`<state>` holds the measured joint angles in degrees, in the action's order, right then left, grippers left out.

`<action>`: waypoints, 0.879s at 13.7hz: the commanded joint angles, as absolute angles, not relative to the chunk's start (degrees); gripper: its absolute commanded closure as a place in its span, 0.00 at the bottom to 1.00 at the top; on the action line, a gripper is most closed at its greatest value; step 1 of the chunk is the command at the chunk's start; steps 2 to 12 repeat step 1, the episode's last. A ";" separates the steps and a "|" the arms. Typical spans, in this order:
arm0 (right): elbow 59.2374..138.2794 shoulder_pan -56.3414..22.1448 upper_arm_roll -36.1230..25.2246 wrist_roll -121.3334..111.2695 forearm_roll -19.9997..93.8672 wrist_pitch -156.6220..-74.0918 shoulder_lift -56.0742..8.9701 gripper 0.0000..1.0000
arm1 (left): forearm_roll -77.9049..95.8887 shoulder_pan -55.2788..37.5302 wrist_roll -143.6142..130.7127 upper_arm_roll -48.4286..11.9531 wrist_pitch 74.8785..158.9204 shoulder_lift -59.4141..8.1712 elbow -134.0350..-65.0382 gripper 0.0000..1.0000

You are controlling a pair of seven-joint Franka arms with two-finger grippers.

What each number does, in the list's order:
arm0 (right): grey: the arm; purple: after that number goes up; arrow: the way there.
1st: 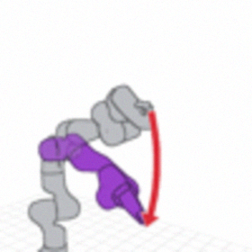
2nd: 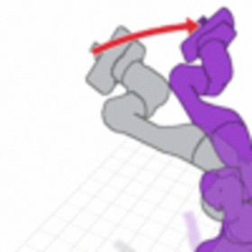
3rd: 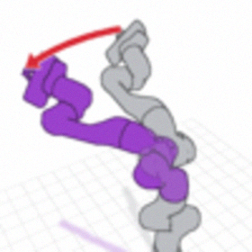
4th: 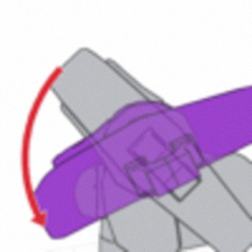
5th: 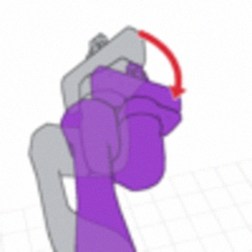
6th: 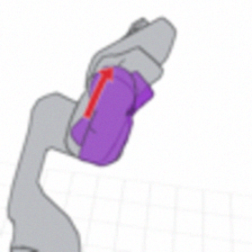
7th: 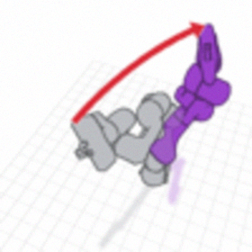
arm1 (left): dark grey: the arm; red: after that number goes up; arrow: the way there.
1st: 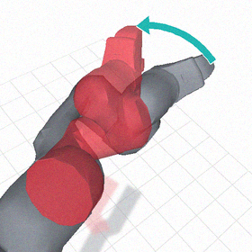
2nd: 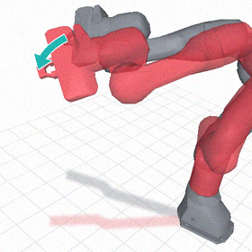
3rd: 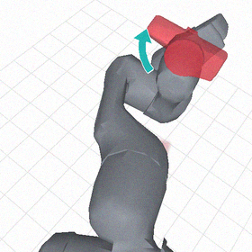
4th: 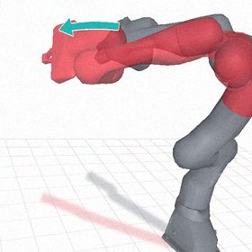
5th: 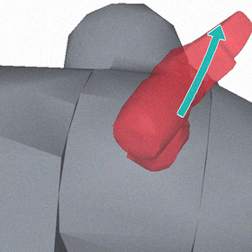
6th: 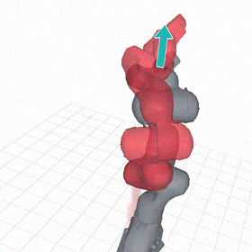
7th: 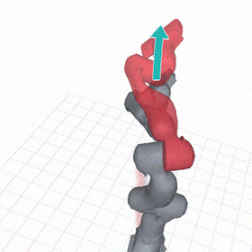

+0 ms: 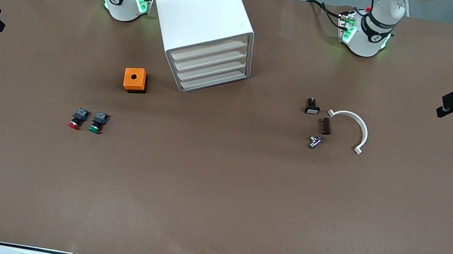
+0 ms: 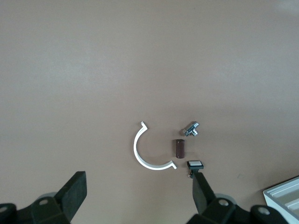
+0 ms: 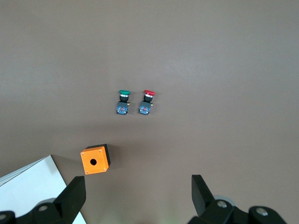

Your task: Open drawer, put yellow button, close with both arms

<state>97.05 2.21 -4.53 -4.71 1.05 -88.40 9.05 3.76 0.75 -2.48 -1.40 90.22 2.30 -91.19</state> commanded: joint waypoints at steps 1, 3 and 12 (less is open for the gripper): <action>98.17 3.25 -3.87 -5.45 0.97 -88.24 10.46 0.00 | 2.28 0.62 -3.60 -1.67 89.03 1.76 -89.56 0.00; 98.17 3.25 -3.87 -5.45 0.97 -88.24 10.46 0.00 | 2.28 0.62 -3.60 -1.67 89.03 1.76 -89.56 0.00; 98.17 3.25 -3.87 -5.45 0.97 -88.24 10.46 0.00 | 2.28 0.62 -3.60 -1.67 89.03 1.76 -89.56 0.00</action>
